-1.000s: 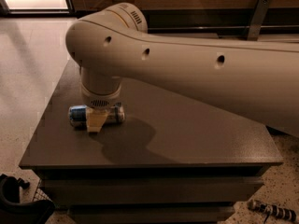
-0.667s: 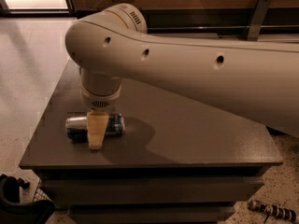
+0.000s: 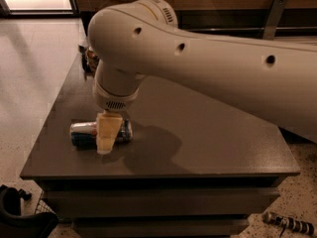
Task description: Knock redbull can over
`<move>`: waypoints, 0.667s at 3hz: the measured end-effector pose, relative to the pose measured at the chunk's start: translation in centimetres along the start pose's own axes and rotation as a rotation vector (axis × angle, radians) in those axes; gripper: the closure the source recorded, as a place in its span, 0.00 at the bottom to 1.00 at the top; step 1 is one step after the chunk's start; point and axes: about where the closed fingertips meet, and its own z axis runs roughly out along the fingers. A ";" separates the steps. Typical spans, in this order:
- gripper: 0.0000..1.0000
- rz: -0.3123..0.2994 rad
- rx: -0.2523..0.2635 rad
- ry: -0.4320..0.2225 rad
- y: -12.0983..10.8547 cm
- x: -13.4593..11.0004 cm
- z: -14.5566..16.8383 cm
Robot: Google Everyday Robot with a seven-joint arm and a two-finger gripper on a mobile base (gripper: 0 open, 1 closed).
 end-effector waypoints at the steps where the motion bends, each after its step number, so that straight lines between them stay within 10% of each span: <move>1: 0.00 0.010 0.048 -0.113 -0.6 1.0 -4.4; 2: 0.00 0.044 0.116 -0.206 -1.2 3.4 -8.3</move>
Offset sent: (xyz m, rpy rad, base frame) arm 0.0004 -0.1242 0.1054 0.4039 -0.1200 -0.0768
